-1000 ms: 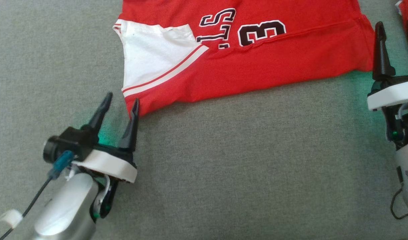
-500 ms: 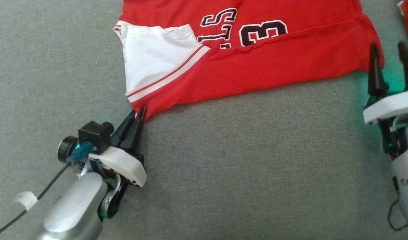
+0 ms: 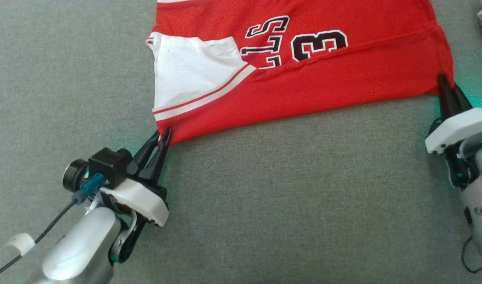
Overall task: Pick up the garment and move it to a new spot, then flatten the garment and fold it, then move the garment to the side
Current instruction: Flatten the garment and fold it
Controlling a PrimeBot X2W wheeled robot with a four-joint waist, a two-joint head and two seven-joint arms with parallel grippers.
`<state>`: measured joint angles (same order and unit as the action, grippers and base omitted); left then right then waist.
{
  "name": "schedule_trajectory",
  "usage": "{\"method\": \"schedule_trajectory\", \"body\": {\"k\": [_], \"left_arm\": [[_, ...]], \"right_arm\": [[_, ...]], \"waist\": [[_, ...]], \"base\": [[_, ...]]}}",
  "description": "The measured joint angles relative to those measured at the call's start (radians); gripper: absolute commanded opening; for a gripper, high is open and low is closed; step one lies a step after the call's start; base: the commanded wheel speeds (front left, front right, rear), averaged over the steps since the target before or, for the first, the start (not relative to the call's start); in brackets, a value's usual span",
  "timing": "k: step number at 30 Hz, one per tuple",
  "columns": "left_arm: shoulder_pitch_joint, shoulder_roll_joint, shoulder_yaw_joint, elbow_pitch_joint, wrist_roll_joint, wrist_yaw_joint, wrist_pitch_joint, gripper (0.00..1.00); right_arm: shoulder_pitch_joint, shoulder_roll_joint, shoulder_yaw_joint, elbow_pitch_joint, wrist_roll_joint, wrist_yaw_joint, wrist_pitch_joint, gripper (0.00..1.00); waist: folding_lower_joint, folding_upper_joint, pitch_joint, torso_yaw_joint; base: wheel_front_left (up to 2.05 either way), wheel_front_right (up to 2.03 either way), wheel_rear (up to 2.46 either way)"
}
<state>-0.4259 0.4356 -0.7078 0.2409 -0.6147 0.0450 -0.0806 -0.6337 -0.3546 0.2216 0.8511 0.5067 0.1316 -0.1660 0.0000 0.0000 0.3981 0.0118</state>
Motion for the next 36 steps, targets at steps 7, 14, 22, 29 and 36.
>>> {"method": "schedule_trajectory", "body": {"k": [7,14,22,29,36], "left_arm": [[0.037,0.039,-0.001,-0.068,0.007,0.017,0.01,0.0],[0.205,0.103,-0.001,-0.203,-0.029,0.063,0.027,0.0],[0.386,0.128,-0.007,-0.302,-0.083,0.089,0.016,0.0],[0.42,0.15,-0.013,-0.319,-0.1,0.09,0.02,1.0],[0.338,0.191,0.007,-0.379,-0.097,0.086,0.075,1.0]], "right_arm": [[0.065,-0.027,0.003,-0.046,0.058,0.0,-0.01,0.0],[0.294,-0.075,-0.002,-0.195,0.117,0.0,0.008,0.0],[0.524,-0.079,-0.098,-0.383,0.112,0.0,0.061,0.0],[0.63,-0.036,-0.196,-0.496,0.06,0.0,0.144,1.0],[0.646,-0.017,-0.284,-0.631,-0.014,0.0,0.167,1.0]], "waist": [[0.0,0.0,-0.05,-0.006],[-0.0002,0.0,-0.095,-0.012],[-0.0002,0.0,-0.135,-0.028],[-0.0001,0.0,-0.147,-0.026],[0.0,0.0,-0.129,-0.03]], "base": [[0.0,0.0,0.0],[0.0,0.0,0.0],[0.0,0.0,0.0],[0.0,0.0,0.0],[0.0,0.0,0.0]]}}
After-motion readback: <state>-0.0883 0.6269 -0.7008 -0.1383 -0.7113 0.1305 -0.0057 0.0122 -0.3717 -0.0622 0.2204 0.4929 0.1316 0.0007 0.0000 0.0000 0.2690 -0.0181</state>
